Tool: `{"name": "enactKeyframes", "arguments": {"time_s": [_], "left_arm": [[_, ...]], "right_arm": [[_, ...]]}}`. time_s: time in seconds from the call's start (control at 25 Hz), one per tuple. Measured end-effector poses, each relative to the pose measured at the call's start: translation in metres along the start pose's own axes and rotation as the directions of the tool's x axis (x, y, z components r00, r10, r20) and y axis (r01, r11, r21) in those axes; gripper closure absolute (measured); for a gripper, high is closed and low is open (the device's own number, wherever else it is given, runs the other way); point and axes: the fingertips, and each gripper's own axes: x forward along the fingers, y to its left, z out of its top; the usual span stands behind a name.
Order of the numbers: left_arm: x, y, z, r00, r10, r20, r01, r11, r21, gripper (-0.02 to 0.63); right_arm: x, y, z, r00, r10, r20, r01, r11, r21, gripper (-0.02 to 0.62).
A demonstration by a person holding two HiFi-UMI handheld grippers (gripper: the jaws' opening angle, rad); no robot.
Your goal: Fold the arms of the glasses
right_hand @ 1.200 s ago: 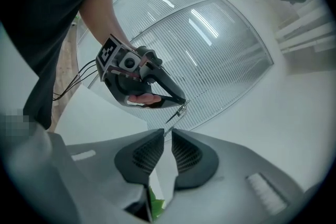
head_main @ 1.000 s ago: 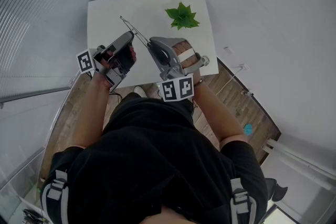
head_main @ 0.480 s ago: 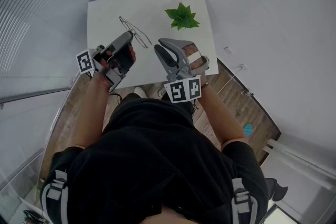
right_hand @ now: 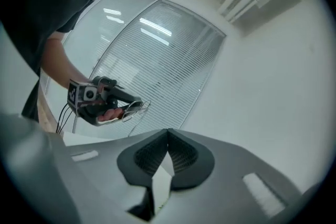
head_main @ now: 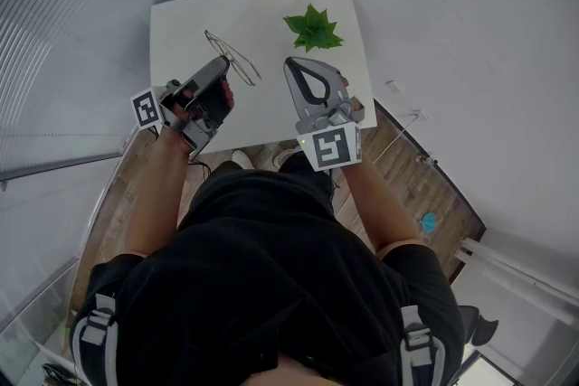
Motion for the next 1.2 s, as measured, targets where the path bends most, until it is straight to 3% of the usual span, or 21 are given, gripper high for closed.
{"name": "enactKeyframes", "arguments": {"time_s": [0.12, 0.24, 0.36, 1.2], "left_arm": [[-0.002, 0.005, 0.0, 1.0, 0.004, 0.001, -0.004, 1.0, -0.002, 0.597], [-0.004, 0.007, 0.0, 1.0, 0.009, 0.004, -0.009, 1.0, -0.003, 0.597], [-0.005, 0.008, 0.0, 1.0, 0.017, 0.007, -0.017, 1.0, -0.005, 0.597], [-0.013, 0.019, -0.002, 0.999, 0.047, 0.005, -0.047, 0.999, -0.01, 0.597]], "right_arm": [[0.002, -0.012, 0.002, 0.998, -0.016, 0.053, 0.008, 0.989, 0.146, 0.583], [0.0, -0.022, -0.012, 0.998, -0.021, 0.065, -0.002, 0.94, 0.34, 0.583], [-0.002, -0.028, -0.027, 0.998, -0.03, 0.059, 0.001, 0.899, 0.439, 0.583], [-0.004, -0.006, -0.043, 0.996, -0.028, 0.079, -0.017, 0.856, 0.517, 0.583]]}}
